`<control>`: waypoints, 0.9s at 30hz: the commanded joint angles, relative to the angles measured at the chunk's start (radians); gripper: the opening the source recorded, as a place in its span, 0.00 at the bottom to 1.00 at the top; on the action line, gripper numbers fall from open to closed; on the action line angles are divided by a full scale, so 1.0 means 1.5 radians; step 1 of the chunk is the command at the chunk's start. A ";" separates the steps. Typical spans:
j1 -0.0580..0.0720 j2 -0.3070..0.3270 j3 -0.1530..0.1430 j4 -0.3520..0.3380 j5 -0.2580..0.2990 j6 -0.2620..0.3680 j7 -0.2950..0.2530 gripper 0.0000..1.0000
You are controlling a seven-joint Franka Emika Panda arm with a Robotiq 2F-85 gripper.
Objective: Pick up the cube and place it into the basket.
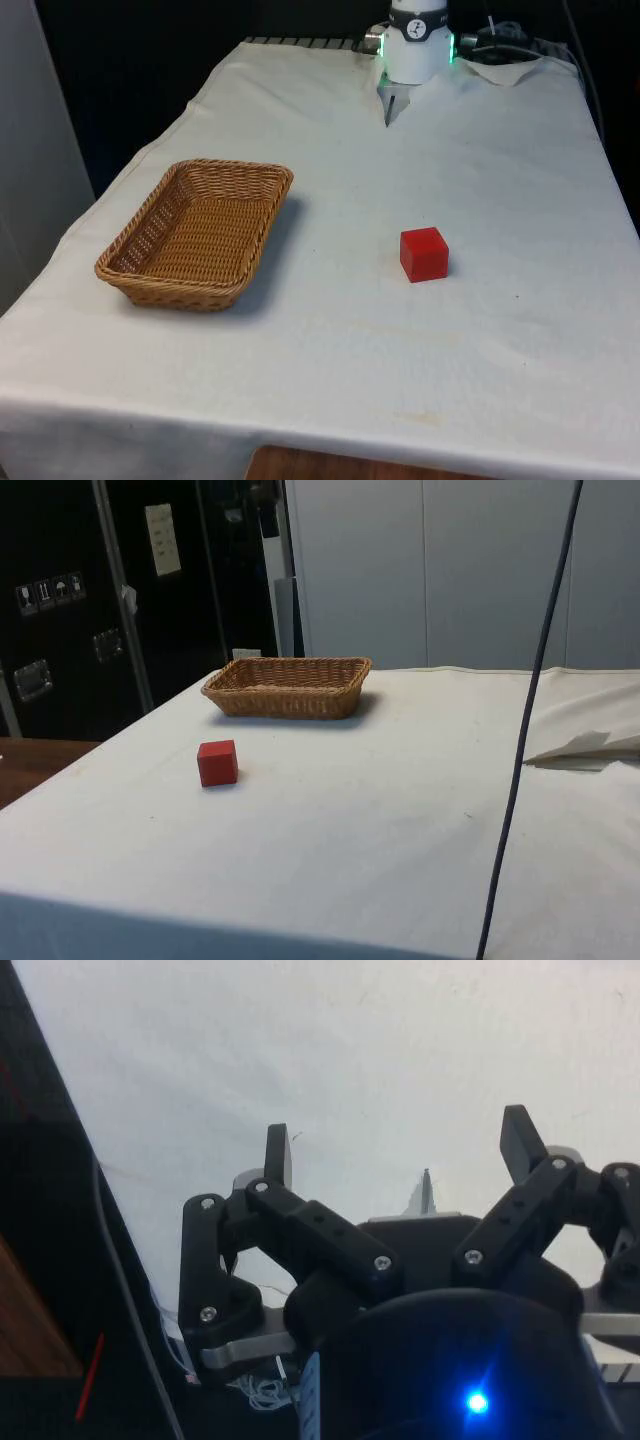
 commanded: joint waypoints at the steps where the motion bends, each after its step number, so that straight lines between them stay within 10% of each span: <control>1: 0.000 0.000 0.000 0.000 0.000 0.000 0.000 1.00; 27: 0.001 0.089 0.051 0.104 -0.001 -0.009 0.075 1.00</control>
